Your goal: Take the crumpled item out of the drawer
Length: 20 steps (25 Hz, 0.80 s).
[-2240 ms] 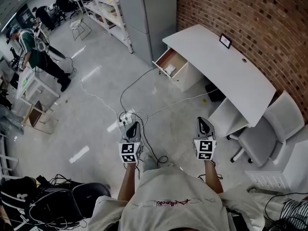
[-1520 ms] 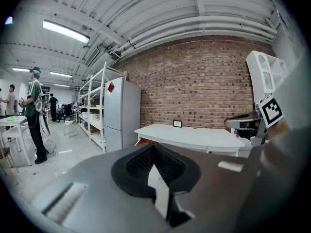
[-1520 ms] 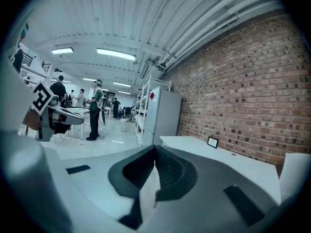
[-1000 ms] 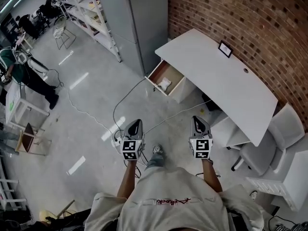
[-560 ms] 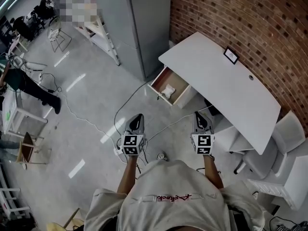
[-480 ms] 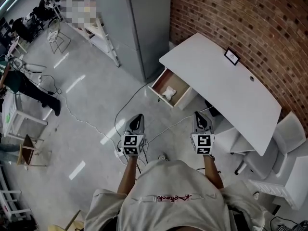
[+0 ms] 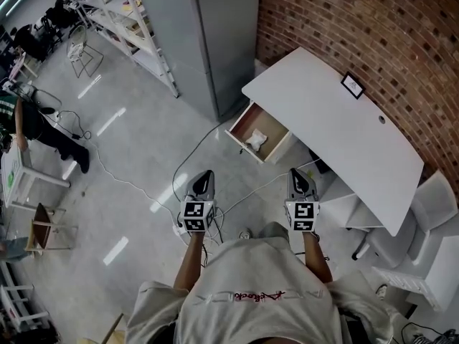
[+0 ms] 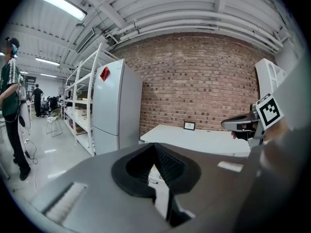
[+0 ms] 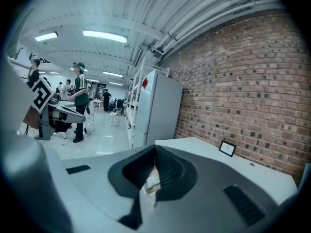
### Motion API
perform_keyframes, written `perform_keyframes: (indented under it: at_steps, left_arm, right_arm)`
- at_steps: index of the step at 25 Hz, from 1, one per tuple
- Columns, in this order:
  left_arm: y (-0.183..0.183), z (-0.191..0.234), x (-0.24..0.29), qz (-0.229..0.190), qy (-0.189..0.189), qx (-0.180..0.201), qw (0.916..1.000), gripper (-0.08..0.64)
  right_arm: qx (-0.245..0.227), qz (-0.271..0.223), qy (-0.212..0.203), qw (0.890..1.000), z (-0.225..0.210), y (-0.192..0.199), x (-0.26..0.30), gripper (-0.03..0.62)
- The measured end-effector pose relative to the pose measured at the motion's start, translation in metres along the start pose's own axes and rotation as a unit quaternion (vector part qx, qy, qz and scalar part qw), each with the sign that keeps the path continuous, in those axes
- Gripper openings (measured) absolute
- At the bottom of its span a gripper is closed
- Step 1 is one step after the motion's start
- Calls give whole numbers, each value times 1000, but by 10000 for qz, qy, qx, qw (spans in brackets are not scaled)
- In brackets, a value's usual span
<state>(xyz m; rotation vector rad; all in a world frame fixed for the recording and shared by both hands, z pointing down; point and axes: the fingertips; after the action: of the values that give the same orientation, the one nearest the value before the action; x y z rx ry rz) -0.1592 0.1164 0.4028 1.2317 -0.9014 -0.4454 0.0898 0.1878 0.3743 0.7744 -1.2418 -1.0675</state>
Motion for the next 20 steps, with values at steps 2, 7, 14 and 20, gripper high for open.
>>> perform_keyframes:
  at_steps: [2,7,14,20]
  left_arm:
    - [7,1,1,68,10,-17,10000,9]
    - [14,1,13,136,17,-66,9999,9]
    - [-12,17,49,30,-129,-100,9999,9]
    - [-42,32,96,-24,-281,-52,9996,9]
  right_arm:
    - [0,61,-22,10000,3,4,3,12]
    - [-6,121,-124,9998,3,14,15,12]
    - [-11,52,-191,9998,-19,1,53,12]
    - [8,-88,-248,9997,-53,-21,106,12]
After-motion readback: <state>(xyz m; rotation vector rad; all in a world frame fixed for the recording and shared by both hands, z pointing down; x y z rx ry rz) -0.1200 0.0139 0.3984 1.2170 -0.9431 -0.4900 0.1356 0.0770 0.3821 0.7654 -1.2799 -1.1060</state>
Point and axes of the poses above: the fingertips, and each gripper's own axes: x forward along the fingers, z to its left, y out of its underside, and after that the axes turned 4 degrees about z, right-handed
